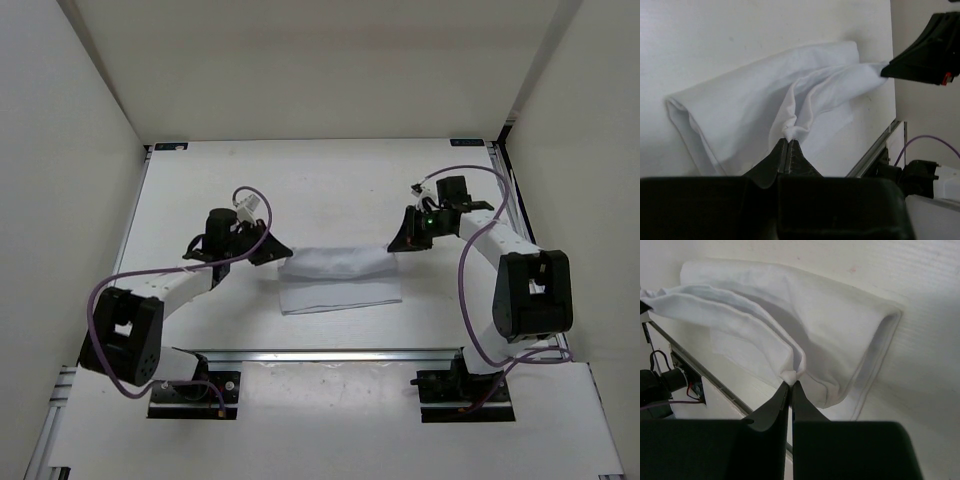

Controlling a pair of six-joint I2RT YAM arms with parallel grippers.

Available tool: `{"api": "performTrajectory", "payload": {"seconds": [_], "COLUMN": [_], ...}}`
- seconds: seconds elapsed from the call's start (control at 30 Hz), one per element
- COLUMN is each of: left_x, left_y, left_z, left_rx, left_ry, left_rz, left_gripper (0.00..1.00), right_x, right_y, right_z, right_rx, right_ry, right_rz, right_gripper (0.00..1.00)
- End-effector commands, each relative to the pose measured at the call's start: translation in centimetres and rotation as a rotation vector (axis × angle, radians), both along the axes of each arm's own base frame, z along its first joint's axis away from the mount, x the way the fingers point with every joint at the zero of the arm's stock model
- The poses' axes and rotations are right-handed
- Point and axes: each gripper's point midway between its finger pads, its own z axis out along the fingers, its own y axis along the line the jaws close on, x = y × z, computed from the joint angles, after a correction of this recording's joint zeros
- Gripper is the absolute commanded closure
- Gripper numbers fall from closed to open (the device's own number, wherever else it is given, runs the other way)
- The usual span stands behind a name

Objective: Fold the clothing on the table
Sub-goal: Fold the skirt

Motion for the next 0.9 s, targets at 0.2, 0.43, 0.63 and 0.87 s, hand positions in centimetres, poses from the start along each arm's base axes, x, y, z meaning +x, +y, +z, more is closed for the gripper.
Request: {"api": "performTrajectory", "payload": {"seconds": [0.2,0.43,0.63,0.87], "left_x": [-4.5,-7.9,-12.2,-10.0], "left_y": [-0.1,1.2,1.6,1.7], "left_z": [-0.6,-3.2,-3.2,-0.5], "left_rx": [-0.002,0.053,0.008,0.015], "left_ry": [0.005,0.092,0.147,0.061], "left_rz": [-0.028,-0.047,-0.077,-0.048], "left_gripper": [1.0,0.64,0.49,0.6], "right_x": [-1.9,-5.3,-9.0,-6.2], "right_y": [-1.2,-1.0,-1.6,-1.0], "right_z": [-0.8,-1.4,-0.2,2.8], "right_rx": [-0.04,-0.049,-0.085,-0.047], "right_ry": [0.029,0.112,0.14,0.046], "right_rz": [-0.007,0.025,0.009,-0.025], "right_gripper": [1.0,0.8,0.55,0.7]}}
